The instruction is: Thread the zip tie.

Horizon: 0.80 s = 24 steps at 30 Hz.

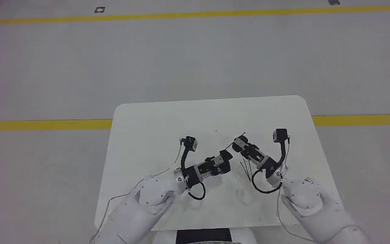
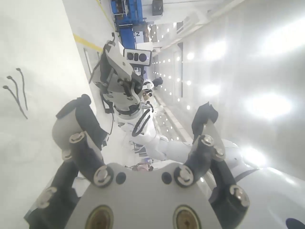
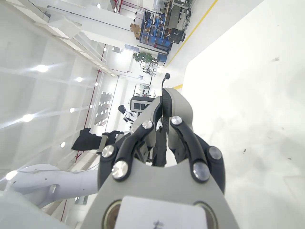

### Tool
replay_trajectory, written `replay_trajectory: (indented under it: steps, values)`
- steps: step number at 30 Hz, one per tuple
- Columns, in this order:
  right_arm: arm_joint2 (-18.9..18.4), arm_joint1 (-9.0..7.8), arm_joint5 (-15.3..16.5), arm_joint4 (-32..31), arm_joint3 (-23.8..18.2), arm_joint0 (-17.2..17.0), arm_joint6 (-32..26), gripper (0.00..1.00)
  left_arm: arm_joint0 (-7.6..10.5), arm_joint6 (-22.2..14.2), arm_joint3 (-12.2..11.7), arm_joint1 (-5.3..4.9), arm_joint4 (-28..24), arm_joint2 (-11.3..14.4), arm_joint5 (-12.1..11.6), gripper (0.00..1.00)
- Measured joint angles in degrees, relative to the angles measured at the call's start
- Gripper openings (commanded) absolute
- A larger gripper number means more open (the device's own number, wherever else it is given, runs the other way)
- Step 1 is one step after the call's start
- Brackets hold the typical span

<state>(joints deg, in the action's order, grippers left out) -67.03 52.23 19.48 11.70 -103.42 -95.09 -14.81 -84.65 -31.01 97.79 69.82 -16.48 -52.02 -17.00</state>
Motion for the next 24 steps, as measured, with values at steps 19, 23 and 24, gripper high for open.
replay_trajectory:
  steps: [19, 23, 24]
  values:
    - [-1.9, 1.11, 0.0, 3.6, 1.5, 0.4, -7.0, 0.00, 2.59, -2.9, -3.0, 0.23, -3.9, 1.6, -1.3, 1.00]
    - [-1.9, 1.11, 0.0, 3.6, 1.5, 0.4, -7.0, 0.00, 2.59, -2.9, -3.0, 0.23, -3.9, 1.6, -1.3, 1.00]
    - [-1.9, 1.11, 0.0, 3.6, 1.5, 0.4, -7.0, 0.00, 2.58, -2.8, -3.0, 0.23, -3.9, 1.6, -1.2, 1.00]
